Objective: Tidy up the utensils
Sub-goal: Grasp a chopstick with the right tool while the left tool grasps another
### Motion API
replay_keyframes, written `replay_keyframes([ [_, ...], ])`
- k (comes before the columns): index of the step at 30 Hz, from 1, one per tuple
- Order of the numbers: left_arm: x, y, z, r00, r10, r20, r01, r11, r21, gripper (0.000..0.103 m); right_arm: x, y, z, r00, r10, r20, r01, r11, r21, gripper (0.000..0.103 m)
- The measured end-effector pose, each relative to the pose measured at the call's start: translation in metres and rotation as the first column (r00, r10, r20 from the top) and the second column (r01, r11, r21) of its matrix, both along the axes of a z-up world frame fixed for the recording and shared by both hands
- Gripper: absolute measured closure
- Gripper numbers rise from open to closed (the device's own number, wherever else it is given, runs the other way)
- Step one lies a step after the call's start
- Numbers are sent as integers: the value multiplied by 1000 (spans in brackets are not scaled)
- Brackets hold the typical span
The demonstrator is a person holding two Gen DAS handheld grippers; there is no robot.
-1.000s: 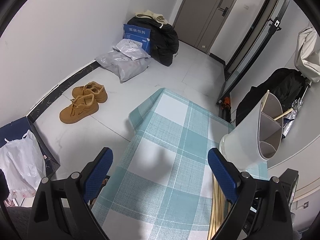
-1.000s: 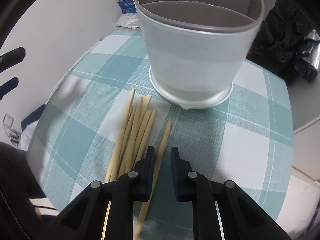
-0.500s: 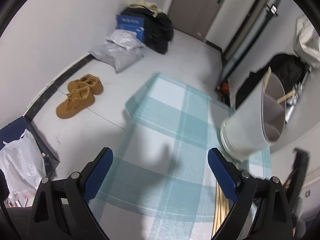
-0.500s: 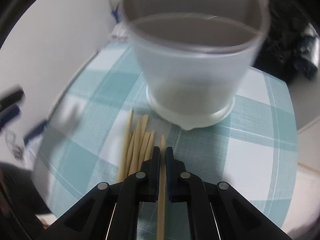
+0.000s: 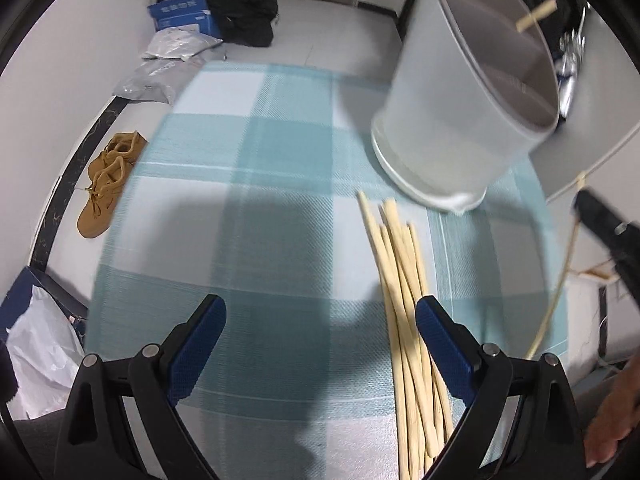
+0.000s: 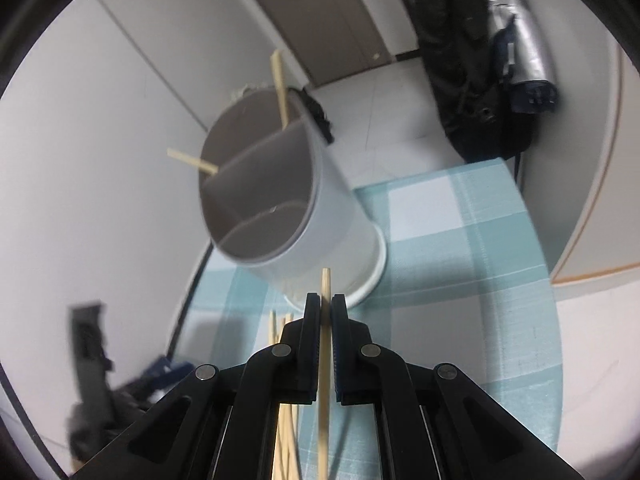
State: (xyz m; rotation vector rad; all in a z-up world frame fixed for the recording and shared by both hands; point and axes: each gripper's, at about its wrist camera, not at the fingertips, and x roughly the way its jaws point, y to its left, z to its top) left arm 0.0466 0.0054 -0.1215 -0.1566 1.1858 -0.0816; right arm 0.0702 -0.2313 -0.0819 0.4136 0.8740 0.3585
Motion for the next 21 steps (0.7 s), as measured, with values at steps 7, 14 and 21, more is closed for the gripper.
replay_keyframes([
  [7, 1, -9, -7, 1000, -11, -20, 12, 997, 78, 10, -5, -18, -9, 1000, -21, 20, 20, 999, 39, 98],
  [14, -4, -5, -10, 999, -2, -39, 6, 996, 94, 10, -12, -24, -4, 998, -30, 53, 28, 999, 36, 98],
  [21, -7, 6, -12, 999, 10, -46, -6, 996, 94, 10, -17, -26, 2, 997, -23, 79, 21, 999, 30, 98],
])
